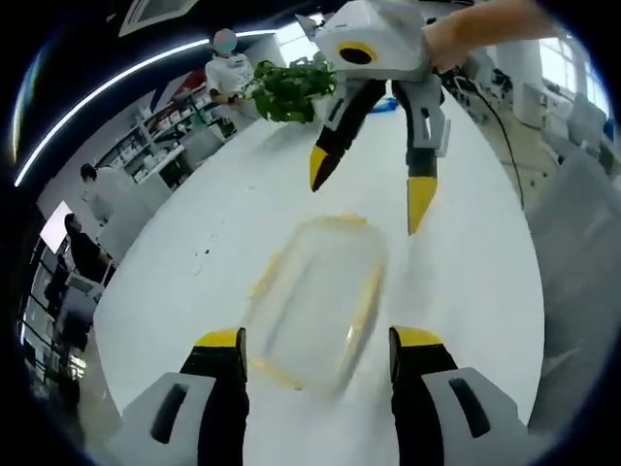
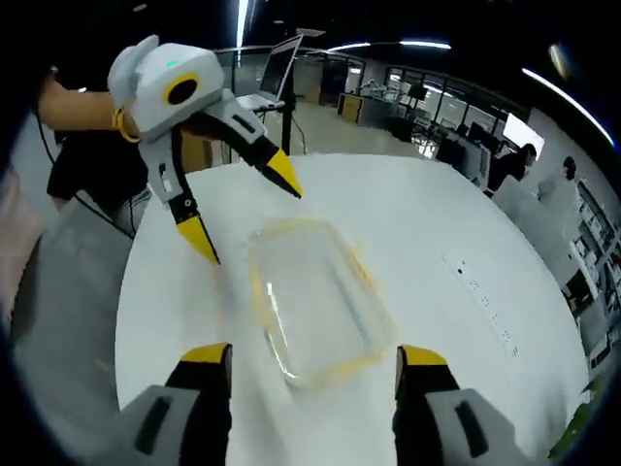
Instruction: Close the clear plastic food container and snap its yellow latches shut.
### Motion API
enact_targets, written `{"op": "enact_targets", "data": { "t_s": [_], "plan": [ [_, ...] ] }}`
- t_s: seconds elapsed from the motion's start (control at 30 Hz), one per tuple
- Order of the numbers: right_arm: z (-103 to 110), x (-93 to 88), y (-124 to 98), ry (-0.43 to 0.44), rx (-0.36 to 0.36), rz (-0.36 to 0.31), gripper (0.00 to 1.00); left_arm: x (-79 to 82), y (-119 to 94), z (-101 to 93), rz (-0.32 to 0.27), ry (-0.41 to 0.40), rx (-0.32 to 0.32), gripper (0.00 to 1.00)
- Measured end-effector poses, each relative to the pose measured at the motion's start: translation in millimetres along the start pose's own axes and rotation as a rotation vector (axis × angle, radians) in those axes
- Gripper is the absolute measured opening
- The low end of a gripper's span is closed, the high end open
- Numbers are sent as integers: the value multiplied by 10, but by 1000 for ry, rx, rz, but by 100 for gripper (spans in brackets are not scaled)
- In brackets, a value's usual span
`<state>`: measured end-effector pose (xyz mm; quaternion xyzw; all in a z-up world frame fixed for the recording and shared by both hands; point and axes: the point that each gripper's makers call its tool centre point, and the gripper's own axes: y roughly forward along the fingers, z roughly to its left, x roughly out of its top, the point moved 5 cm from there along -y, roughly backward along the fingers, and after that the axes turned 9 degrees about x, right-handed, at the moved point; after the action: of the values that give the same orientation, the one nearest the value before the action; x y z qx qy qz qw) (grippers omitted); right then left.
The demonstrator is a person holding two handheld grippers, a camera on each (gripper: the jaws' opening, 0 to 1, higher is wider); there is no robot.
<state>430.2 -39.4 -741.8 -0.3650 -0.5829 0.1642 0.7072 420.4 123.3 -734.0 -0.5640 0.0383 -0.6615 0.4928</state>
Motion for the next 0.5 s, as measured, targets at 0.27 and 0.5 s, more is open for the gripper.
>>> {"op": "enact_targets", "data": {
  "t_s": [0.27, 0.5],
  "plan": [
    [213, -64, -253, 96, -83, -82, 67, -28, -360, -111, -46, -80, 48, 59],
    [457, -170, -398, 157, -140, -144, 67, -141, -647, -256, -131, -215, 118, 60]
  ]
}}
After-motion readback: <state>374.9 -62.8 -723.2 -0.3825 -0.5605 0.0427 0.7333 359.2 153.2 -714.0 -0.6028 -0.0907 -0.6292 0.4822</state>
